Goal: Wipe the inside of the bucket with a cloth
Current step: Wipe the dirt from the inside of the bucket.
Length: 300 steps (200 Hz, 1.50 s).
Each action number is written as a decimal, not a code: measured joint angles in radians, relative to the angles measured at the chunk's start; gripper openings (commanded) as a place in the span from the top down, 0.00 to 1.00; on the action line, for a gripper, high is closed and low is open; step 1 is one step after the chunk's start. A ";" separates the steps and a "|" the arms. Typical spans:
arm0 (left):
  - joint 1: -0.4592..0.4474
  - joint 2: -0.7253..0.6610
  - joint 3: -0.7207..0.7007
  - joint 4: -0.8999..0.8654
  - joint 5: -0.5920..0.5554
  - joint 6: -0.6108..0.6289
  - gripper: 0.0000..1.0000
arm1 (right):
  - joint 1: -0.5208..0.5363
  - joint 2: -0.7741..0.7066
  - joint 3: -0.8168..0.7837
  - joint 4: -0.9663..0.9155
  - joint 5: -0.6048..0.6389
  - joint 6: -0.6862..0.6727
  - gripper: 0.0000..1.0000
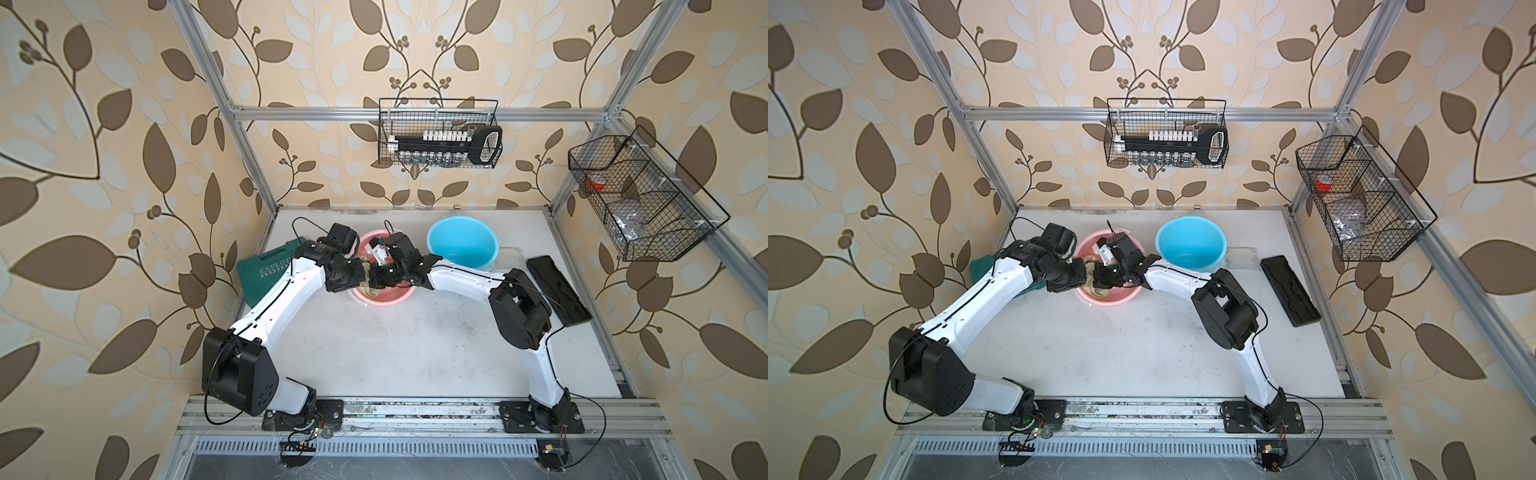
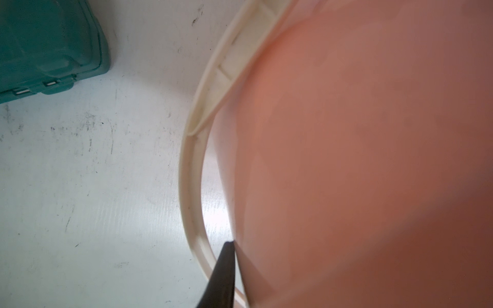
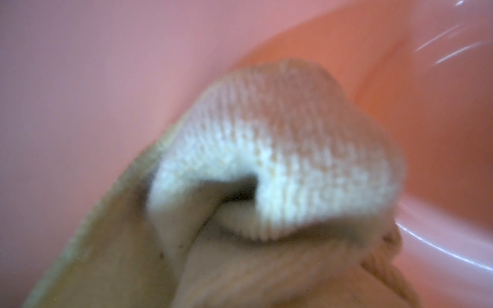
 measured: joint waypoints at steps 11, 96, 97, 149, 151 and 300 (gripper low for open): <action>0.000 0.000 -0.003 0.006 0.011 0.009 1.00 | 0.005 -0.019 -0.031 0.030 0.046 0.024 1.00; 0.011 -0.006 -0.007 0.083 0.115 0.013 1.00 | 0.018 -0.109 -0.109 0.130 0.288 0.101 1.00; 0.011 -0.006 -0.007 0.082 0.116 0.013 1.00 | 0.018 -0.109 -0.109 0.131 0.288 0.103 1.00; 0.024 0.008 0.010 0.025 0.123 0.008 1.00 | 0.045 -0.089 -0.103 0.131 0.285 0.097 1.00; 0.024 0.010 0.012 0.018 0.123 0.009 1.00 | 0.047 -0.088 -0.103 0.130 0.286 0.095 1.00; 0.034 0.069 0.134 -0.185 0.180 0.046 1.00 | 0.121 -0.100 0.059 -0.143 0.796 -0.327 1.00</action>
